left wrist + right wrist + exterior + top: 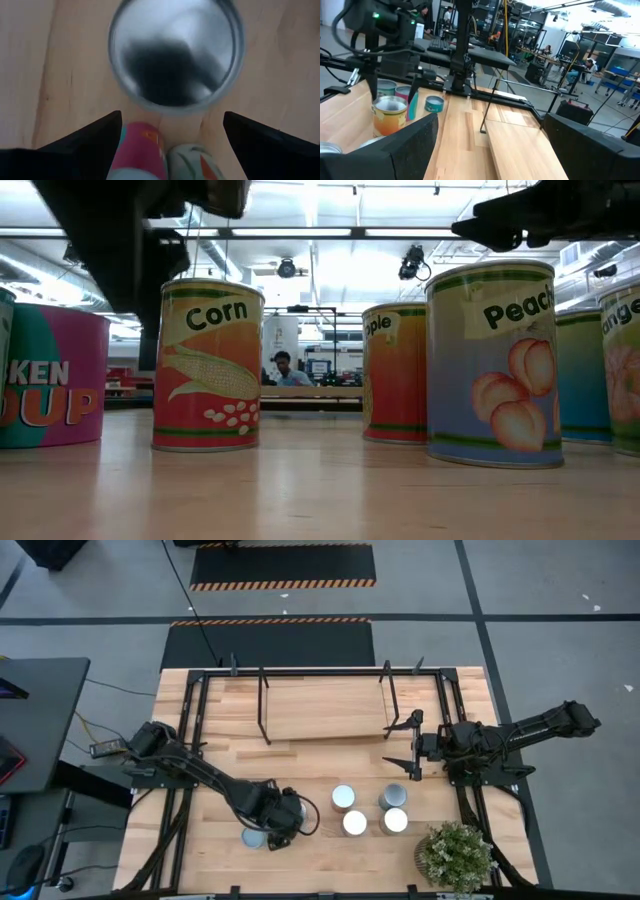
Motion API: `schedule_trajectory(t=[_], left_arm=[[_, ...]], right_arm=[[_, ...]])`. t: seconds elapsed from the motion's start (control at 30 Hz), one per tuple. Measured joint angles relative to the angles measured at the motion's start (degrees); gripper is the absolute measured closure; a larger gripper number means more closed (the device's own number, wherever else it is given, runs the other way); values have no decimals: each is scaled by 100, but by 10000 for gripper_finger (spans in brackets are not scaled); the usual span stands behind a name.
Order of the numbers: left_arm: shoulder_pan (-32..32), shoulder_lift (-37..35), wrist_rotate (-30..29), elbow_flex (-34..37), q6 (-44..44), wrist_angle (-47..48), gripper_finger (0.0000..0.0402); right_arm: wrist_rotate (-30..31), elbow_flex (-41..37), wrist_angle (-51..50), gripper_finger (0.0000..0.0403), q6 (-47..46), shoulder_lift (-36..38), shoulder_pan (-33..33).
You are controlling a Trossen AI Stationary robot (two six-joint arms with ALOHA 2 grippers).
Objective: Pick and place cans onto a shelf
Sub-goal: Put the canned corn on the shelf
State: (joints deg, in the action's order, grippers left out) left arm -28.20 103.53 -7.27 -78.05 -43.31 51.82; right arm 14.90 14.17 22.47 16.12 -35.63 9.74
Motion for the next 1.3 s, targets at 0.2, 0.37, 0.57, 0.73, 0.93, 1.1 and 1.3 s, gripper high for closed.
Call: schedule_trajectory(t=[0.2,0.37,0.57,0.73,0.93,1.1,1.3], left_arm=[[-36,370,-580,-442,62,195,47],[-20,617,-668,-576,12,125,47],[98,720,-476,-587,-320,-3,47],[235,719,-299,-589,-553,-99,49],[359,717,-263,-589,-403,-103,89],[591,714,-37,-666,-92,-38,100],[1198,714,-188,-1507,892,757,90]], right_arm=[[-2,0,19,30,-140,-1,0],[-2,-2,12,30,-227,-1,0],[-2,-2,12,30,-245,-1,0],[-3,-2,7,30,-245,-1,0],[-4,-2,8,30,-245,-1,0],[-4,-2,8,30,-245,-1,0],[-2,-2,8,30,-245,1,0]])
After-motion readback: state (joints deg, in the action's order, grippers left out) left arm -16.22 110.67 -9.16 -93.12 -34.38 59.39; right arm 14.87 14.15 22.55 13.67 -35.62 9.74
